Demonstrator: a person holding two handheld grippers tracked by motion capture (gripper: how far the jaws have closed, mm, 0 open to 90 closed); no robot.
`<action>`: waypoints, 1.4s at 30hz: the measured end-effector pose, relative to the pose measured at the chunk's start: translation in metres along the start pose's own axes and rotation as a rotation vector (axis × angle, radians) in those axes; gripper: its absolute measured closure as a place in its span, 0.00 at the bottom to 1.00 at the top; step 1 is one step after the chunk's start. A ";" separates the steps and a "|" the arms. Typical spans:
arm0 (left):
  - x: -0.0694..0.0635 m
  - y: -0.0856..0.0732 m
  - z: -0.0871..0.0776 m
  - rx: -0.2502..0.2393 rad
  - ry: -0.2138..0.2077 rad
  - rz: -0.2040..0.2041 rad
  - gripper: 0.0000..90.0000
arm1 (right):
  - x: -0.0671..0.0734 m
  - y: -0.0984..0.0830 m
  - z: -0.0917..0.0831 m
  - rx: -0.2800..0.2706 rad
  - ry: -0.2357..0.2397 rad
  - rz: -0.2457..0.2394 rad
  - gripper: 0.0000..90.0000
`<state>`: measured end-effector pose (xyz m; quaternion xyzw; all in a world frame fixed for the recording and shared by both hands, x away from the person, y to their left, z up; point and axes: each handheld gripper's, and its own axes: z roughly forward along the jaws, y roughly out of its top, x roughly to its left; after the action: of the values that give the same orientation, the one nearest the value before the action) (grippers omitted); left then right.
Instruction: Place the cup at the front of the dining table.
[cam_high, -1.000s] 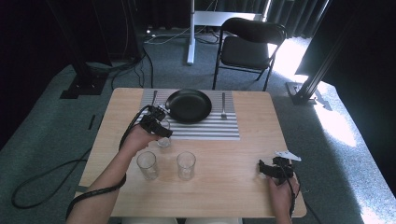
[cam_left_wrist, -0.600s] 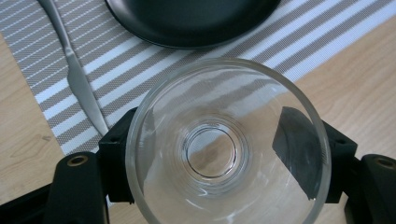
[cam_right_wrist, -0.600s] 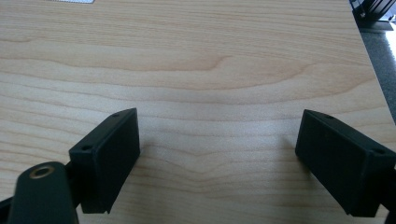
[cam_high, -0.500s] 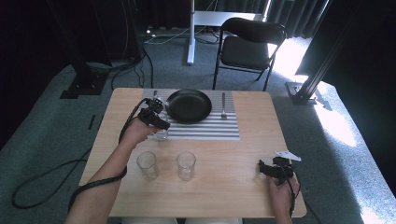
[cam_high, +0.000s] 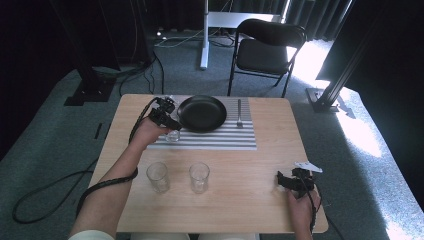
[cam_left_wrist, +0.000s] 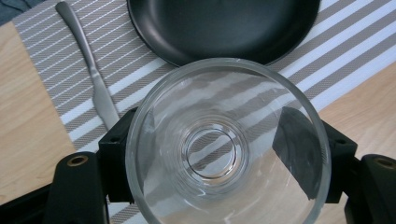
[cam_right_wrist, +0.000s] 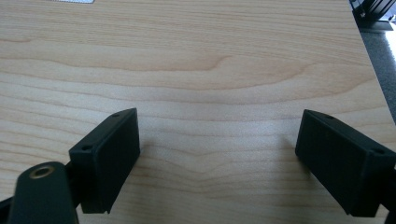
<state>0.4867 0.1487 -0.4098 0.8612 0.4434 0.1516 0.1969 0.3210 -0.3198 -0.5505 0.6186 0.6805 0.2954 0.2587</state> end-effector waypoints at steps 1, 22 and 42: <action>0.002 0.001 0.001 0.008 0.017 0.003 0.32 | 0.000 0.000 0.000 0.000 0.000 0.000 0.15; 0.027 0.009 0.030 0.018 0.008 -0.052 0.32 | 0.000 0.000 0.000 0.000 0.000 0.000 0.15; 0.033 -0.006 0.050 -0.019 -0.040 -0.067 0.32 | 0.000 0.000 0.000 -0.001 0.001 -0.002 0.15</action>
<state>0.5229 0.1690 -0.4534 0.8468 0.4665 0.1321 0.2189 0.3208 -0.3198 -0.5505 0.6177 0.6811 0.2956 0.2590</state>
